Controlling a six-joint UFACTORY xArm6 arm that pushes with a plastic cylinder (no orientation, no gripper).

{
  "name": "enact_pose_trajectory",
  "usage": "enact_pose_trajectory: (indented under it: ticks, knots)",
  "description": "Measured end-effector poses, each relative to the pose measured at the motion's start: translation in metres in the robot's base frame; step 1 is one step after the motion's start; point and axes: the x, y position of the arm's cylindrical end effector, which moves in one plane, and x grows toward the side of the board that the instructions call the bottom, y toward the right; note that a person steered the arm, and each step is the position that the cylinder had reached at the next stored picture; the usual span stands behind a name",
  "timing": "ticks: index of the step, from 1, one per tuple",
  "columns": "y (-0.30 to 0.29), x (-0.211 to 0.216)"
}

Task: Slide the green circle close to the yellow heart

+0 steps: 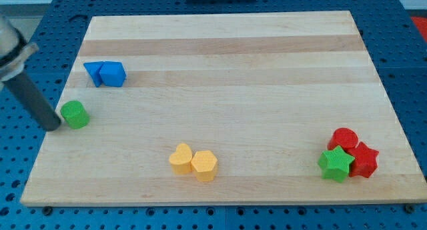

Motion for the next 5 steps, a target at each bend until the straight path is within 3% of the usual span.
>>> enact_pose_trajectory:
  ticks: [1, 3, 4, 5]
  knots:
    - [0.024, -0.004]
    - [0.007, -0.046]
    - [0.028, -0.047]
    - [0.069, -0.015]
